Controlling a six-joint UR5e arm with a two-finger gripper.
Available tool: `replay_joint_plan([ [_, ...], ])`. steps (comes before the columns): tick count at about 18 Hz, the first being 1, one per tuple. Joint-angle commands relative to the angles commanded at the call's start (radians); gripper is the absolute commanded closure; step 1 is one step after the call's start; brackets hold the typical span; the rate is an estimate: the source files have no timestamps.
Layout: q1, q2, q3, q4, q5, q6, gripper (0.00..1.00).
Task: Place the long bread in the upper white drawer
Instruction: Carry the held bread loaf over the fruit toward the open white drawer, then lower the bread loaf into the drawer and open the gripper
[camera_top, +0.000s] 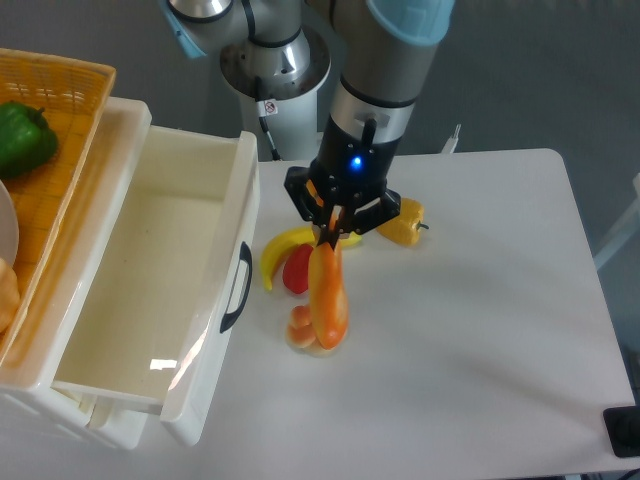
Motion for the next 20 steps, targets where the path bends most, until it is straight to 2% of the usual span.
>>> replay_joint_plan([
  [3, -0.002, 0.031, 0.0, -0.002, -0.035, -0.054, 1.0],
  [8, -0.005, 0.057, -0.003, -0.015, -0.078, -0.064, 1.0],
  [10, -0.02, 0.061, -0.006, -0.031, -0.104, -0.065, 1.0],
  [20, -0.095, 0.061, -0.017, -0.034, -0.141, -0.08, 1.0],
])
